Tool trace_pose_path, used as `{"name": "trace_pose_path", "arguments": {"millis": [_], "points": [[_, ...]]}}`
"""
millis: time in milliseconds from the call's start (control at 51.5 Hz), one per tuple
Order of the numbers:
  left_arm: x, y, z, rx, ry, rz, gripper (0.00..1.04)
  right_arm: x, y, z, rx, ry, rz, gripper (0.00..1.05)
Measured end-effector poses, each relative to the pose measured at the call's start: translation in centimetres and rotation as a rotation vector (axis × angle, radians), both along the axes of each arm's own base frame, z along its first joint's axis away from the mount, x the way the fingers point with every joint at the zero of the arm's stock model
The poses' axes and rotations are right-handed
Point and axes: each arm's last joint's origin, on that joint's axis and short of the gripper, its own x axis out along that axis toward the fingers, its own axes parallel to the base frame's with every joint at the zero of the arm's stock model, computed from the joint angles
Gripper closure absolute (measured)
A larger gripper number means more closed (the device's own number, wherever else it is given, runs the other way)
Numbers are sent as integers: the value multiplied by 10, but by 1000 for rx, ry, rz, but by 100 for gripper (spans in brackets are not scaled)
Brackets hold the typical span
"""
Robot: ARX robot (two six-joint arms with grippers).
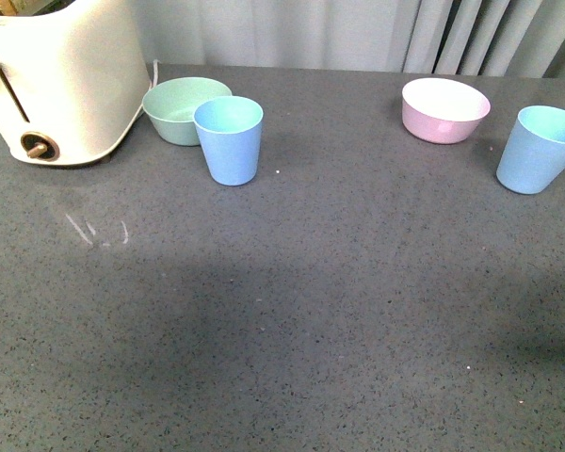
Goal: Stack blue cups with both arms
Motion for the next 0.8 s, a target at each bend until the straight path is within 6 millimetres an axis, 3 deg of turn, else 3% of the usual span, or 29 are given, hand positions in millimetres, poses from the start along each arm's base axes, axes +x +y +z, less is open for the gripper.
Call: {"name": "trace_pose_path", "arguments": {"millis": [796], "points": [[0, 0, 0, 0, 0, 0, 9, 0, 0, 0, 0, 0, 0, 9]]}}
